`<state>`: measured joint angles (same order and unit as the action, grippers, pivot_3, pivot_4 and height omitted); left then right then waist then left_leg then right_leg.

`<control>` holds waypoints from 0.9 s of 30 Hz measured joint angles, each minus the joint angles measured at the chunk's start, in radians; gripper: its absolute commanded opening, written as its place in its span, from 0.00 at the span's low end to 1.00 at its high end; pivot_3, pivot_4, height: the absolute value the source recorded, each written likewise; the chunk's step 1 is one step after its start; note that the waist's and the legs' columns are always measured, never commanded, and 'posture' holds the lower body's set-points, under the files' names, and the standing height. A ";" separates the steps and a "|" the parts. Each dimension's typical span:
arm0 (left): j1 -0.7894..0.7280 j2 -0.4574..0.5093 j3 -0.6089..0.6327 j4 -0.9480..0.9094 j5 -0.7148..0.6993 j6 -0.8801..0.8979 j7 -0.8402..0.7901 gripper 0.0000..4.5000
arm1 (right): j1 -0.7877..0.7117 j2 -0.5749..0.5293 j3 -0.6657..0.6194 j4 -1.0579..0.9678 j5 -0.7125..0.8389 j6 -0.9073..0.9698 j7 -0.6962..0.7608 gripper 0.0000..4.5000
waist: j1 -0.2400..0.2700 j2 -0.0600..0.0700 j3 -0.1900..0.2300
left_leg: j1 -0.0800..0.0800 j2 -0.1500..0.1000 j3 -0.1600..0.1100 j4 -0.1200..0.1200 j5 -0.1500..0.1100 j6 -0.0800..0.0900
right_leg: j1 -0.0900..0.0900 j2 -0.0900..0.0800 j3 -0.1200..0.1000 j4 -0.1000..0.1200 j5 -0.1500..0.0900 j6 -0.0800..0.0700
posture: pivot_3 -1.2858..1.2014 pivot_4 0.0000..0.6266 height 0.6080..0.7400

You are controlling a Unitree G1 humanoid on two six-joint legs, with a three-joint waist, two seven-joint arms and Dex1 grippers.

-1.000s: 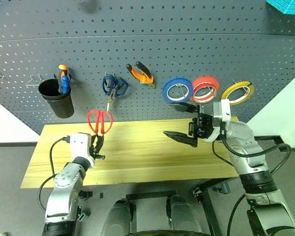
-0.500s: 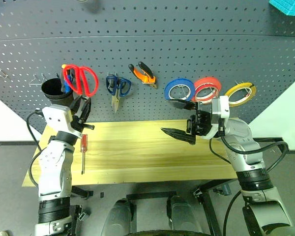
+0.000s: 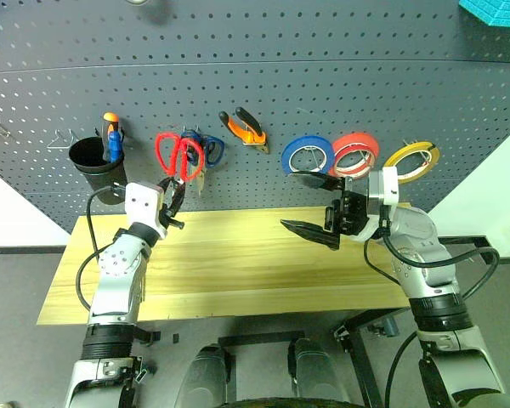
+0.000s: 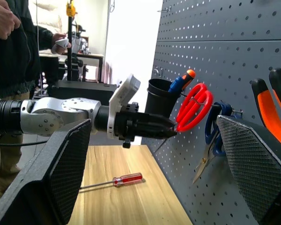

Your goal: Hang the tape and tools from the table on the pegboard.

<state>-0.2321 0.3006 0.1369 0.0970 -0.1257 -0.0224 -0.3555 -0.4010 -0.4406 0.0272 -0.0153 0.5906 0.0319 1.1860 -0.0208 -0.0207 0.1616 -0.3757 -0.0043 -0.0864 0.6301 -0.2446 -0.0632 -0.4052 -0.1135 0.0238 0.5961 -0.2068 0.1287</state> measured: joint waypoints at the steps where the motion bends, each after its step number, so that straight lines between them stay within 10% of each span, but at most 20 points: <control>1: 0.000 0.000 0.000 0.002 0.007 0.021 0.015 0.68 | 0.001 0.000 0.000 0.000 -0.002 -0.003 0.000 1.00 | 0.000 0.000 0.000 | 0.000 0.000 0.000 0.000 0.000 0.000 | 0.000 0.000 0.000 0.000 0.000 0.000 | 0.49 0.09 1.00; 13: -0.006 0.036 0.121 0.155 0.002 0.547 0.210 1.00 | 0.042 -0.010 0.024 0.068 -0.108 -0.087 0.060 1.00 | -0.014 0.000 -0.001 | 0.001 0.000 -0.001 0.000 0.000 0.000 | 0.000 0.000 0.000 0.002 -0.001 0.004 | 0.50 0.13 1.00; 27: -0.275 0.149 0.165 0.735 -0.023 0.599 0.179 1.00 | 0.129 -0.011 0.031 0.180 -0.184 -0.208 0.103 1.00 | -0.025 -0.001 -0.001 | 0.002 0.000 -0.001 0.000 0.001 -0.001 | 0.001 0.001 0.000 0.002 -0.001 0.004 | 0.50 0.18 1.00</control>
<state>-0.5068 0.4494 0.3017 0.8324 -0.1485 0.5762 -0.1765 -0.2722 -0.4515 0.0585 0.1642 0.4071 -0.1761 1.2890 -0.0457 -0.0217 0.1608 -0.3739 -0.0041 -0.0872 0.6303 -0.2440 -0.0640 -0.4045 -0.1129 0.0238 0.5981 -0.2075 0.1330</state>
